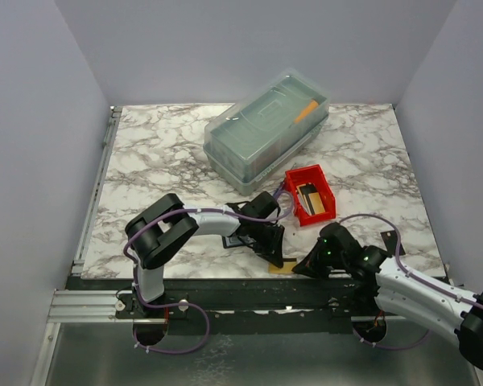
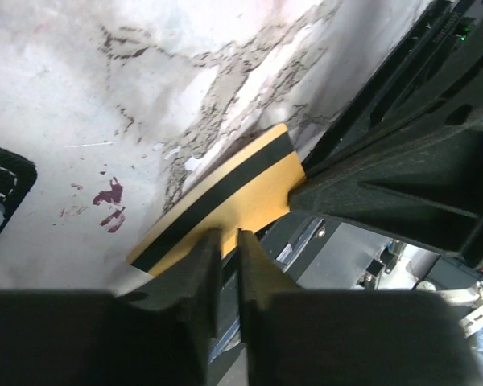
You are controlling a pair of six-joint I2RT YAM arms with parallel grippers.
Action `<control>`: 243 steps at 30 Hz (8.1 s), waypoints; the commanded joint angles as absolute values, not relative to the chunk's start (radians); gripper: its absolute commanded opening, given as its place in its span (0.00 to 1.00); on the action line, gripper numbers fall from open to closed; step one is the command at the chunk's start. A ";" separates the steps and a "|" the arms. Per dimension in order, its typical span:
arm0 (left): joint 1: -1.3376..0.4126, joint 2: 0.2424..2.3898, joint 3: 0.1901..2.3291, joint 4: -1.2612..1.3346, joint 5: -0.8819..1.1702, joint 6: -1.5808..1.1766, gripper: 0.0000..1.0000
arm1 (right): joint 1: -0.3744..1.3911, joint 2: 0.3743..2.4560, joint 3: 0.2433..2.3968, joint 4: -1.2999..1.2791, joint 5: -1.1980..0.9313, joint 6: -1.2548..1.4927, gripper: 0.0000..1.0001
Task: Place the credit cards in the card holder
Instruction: Pick up the credit card from the center of the board, then insert the credit card into the card slot.
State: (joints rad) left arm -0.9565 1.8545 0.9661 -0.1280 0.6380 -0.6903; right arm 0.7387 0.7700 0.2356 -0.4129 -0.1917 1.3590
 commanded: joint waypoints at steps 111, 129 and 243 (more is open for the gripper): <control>-0.449 1.439 0.579 -0.057 0.390 -0.915 0.00 | 0.704 1.640 0.789 -0.253 -0.121 0.849 0.06; -0.419 1.412 0.595 -0.144 0.384 -0.855 0.00 | 0.703 1.658 0.789 -0.260 -0.135 0.825 0.06; -0.414 1.632 0.633 -0.303 0.156 -0.792 0.37 | 0.546 1.576 0.614 0.136 -0.778 0.672 0.00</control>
State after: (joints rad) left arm -0.4076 1.5517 0.7044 -0.2241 0.3702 -0.8425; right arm 0.5541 1.5547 0.6281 0.1154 -0.7525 0.6823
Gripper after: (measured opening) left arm 0.374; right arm 0.005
